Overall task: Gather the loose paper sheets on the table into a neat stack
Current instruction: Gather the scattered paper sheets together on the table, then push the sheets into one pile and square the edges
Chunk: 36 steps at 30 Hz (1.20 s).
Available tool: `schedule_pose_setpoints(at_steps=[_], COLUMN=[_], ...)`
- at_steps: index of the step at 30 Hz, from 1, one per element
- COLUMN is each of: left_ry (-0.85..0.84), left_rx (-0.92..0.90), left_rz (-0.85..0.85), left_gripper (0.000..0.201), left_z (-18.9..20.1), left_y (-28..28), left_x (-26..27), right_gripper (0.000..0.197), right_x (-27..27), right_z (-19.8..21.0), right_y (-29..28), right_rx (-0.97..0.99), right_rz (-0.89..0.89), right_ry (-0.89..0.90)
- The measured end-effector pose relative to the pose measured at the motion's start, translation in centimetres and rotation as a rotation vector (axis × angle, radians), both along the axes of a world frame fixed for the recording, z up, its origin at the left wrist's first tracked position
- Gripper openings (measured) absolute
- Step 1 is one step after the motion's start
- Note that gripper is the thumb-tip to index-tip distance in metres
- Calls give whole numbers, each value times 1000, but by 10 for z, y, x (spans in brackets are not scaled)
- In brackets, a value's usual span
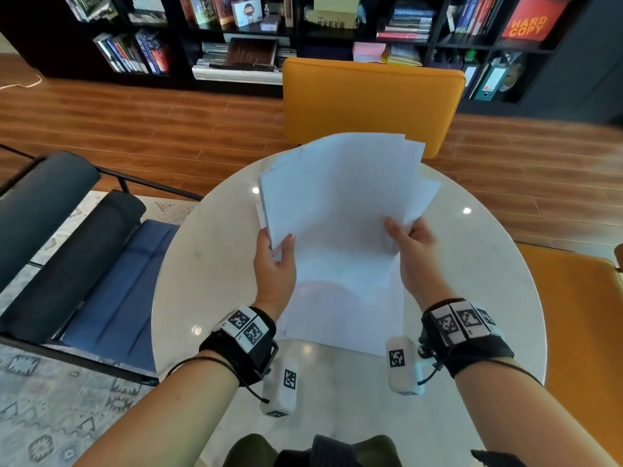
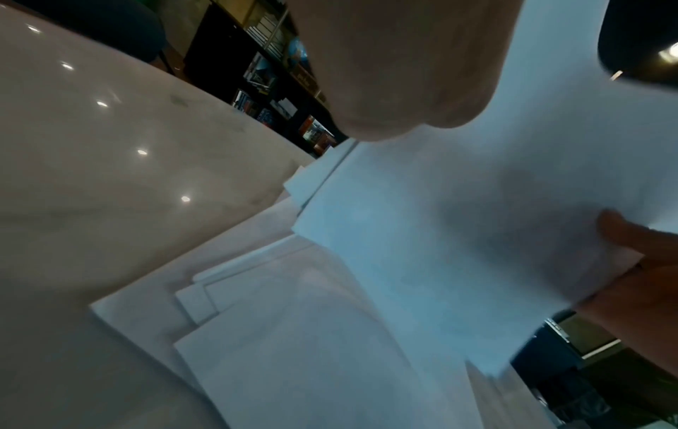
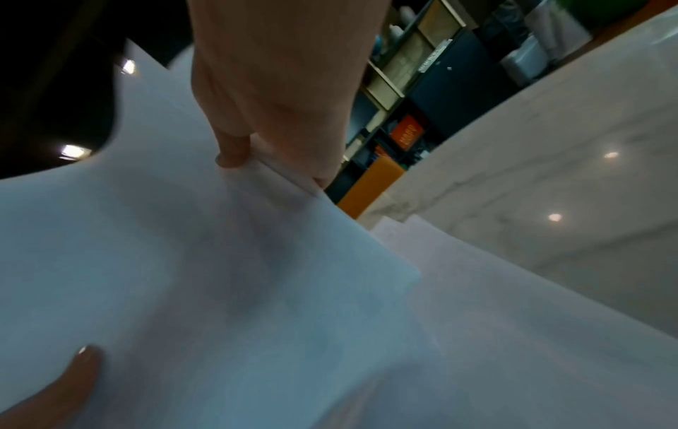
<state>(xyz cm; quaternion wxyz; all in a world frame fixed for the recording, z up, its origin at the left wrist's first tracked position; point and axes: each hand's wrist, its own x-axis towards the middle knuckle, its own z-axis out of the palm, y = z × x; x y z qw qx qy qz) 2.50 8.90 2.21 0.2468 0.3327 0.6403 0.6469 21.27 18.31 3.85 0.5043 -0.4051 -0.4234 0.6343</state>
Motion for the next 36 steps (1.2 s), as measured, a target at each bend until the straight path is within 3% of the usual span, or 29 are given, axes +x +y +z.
schedule_pose_setpoints(at_steps=[6,13,15,24,27,31,36], left_ry=[41,-41,-8,-12,18,84,-26], left_rx=[87,99,77,-68,-133,-243,-535], left_rz=[51,-6,-29,-39,-80,-176,-265], left_gripper=[43,32,36,26,34,17,11], left_z=[13,13,15,8,17,17,-14], left_y=[2,-4,-3,0,0,4,5], left_x=[6,15,16,8,0,-14,-32], right_gripper=[39,54,51,17,20,16,32], right_x=[-9,-8,-10,-20,-9,11,37], right_z=[22,9,4,-9,-4,-3,-21], right_y=[-9,-18,-17,-19,-18,-13,-7], right_rx=[115,9,0,-53,-22,-46,-298], right_rz=[-61,-8,1,0,-34,-36,7], right_ry=[88,-18,-86,-414,-407,-479,-568])
